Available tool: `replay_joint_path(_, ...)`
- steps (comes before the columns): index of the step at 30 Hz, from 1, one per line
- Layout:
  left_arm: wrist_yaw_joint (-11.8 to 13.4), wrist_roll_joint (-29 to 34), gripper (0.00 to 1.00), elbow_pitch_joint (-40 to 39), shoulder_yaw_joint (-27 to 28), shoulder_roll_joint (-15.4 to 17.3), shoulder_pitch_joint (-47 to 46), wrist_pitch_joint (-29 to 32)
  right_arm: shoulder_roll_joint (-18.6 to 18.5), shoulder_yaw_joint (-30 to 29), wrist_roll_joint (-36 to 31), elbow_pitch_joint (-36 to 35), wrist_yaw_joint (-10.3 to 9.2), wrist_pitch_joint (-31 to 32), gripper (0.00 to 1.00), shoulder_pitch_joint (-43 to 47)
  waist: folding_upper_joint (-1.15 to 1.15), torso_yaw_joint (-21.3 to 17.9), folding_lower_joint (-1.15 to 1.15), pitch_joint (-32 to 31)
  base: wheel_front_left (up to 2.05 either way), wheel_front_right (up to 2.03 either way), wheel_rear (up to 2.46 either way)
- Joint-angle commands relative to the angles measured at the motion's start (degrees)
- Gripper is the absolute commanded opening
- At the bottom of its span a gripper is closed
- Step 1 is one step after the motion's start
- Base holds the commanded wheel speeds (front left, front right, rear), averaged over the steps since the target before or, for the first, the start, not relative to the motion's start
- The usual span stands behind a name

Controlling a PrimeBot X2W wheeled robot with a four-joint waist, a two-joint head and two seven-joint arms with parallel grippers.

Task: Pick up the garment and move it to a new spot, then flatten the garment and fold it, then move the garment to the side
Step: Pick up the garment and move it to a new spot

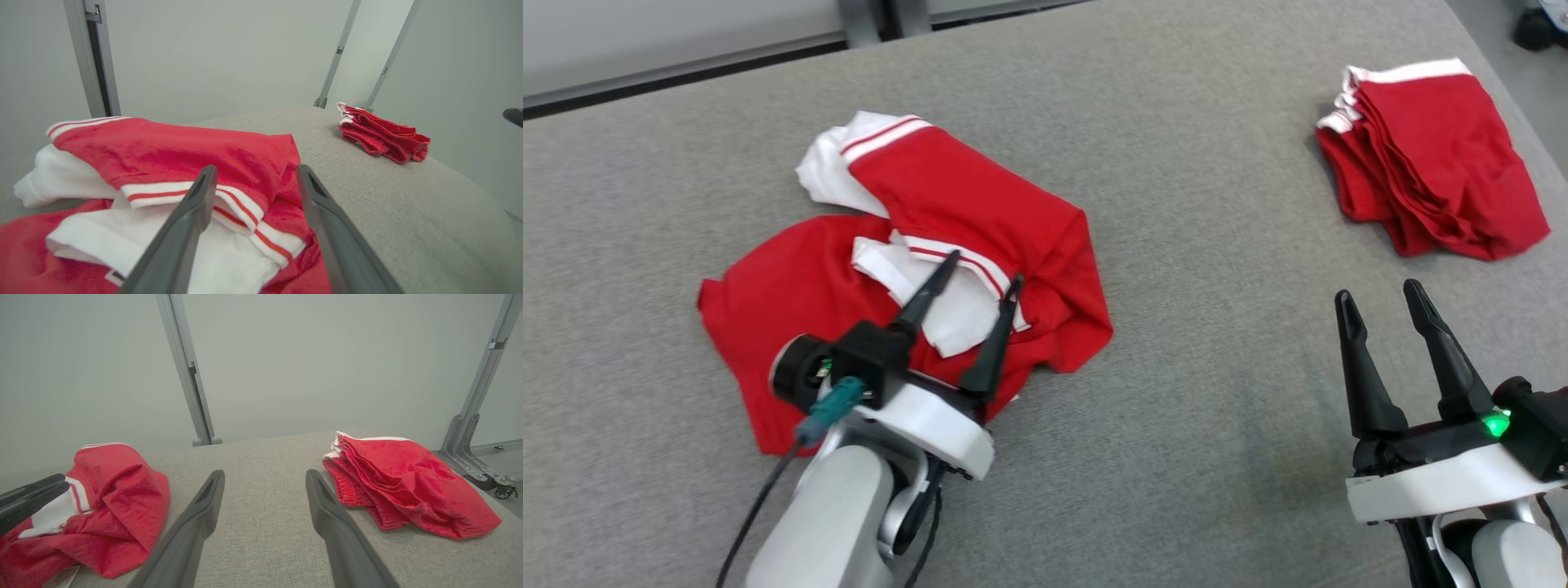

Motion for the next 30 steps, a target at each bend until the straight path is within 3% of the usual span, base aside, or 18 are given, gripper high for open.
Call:
replay_joint_path(1,0.59,-0.68,1.00,-0.62,0.90,0.72,0.60,-0.58,-0.51,-0.20,0.16,-0.01,0.00,-0.25,1.00,-0.26,0.00,2.07,0.00,-1.73,0.00,0.00,0.00)
replay_joint_path(12,7.10,-4.02,1.00,-4.64,10.71,4.58,8.51,-3.18,-2.76,-1.22,0.40,-0.33,0.00,2.25,1.00,2.02,0.00,12.14,0.00,-8.09,0.00,0.00,0.00)
replay_joint_path(17,8.75,-5.28,1.00,-6.23,13.89,6.55,14.01,-3.59,-3.14,-2.20,0.40,-1.08,0.00,3.96,1.00,4.50,0.00,16.83,0.00,-11.17,0.00,0.00,0.00)
replay_joint_path(22,8.57,-5.61,1.00,-7.65,13.73,8.00,18.14,-2.18,-2.80,-3.17,0.27,-1.85,0.00,4.97,1.00,6.86,0.00,18.73,0.00,-13.62,0.00,0.00,0.00)
replay_joint_path(30,9.22,-5.25,1.00,-10.18,12.64,9.09,22.58,0.19,-2.25,-3.86,0.75,-2.08,0.00,5.99,1.00,10.17,0.00,18.63,0.00,-17.15,0.00,0.00,0.00)
